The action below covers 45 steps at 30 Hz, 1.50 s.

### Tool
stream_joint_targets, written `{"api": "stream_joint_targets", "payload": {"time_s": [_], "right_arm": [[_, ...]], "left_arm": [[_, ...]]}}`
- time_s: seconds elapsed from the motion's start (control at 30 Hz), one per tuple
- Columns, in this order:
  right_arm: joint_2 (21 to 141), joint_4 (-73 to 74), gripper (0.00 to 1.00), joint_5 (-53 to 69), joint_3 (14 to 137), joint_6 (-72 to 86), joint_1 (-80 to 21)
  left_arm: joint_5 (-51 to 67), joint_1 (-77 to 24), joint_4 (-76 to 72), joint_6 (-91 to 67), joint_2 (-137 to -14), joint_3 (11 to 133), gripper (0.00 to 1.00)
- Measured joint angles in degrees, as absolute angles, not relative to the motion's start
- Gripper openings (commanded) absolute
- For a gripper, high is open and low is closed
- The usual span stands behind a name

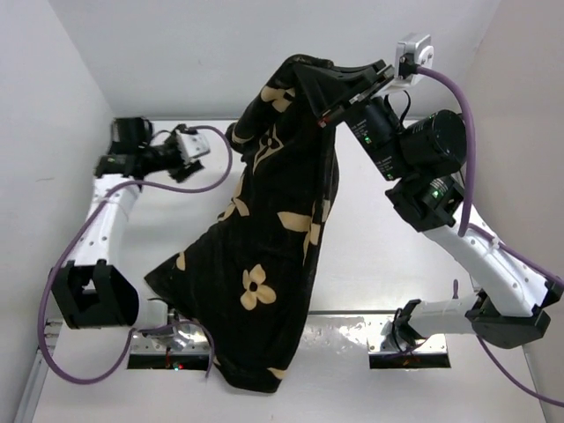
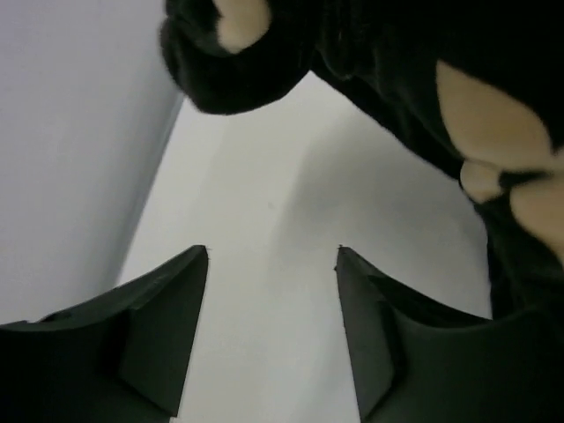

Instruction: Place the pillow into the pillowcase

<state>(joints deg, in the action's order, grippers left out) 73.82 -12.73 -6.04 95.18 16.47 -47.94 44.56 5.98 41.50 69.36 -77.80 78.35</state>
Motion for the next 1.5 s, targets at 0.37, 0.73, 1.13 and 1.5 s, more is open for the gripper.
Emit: {"api": "stream_joint_targets", "payload": {"time_s": [0.37, 0.73, 1.13, 1.5], "right_arm": [[68.58, -10.96, 0.00, -11.22, 89.58, 13.98, -52.03], [69.10, -7.81, 0.00, -12.64, 89.93, 11.03, -53.84], [68.51, -2.17, 0.00, -17.45, 90.26, 4.12, -53.12], [73.63, 0.12, 0.00, -13.13, 95.94, 4.64, -46.98]], "left_arm": [[39.48, -8.08, 11.49, 45.06, -92.47, 75.96, 1.00], [45.84, -23.20, 2.13, 29.21, -101.71, 99.02, 0.27], [45.08, -11.66, 6.39, 25.34, -105.47, 109.25, 0.00], [54.02, 10.66, 40.29, 60.80, -88.31, 118.15, 0.00]]}}
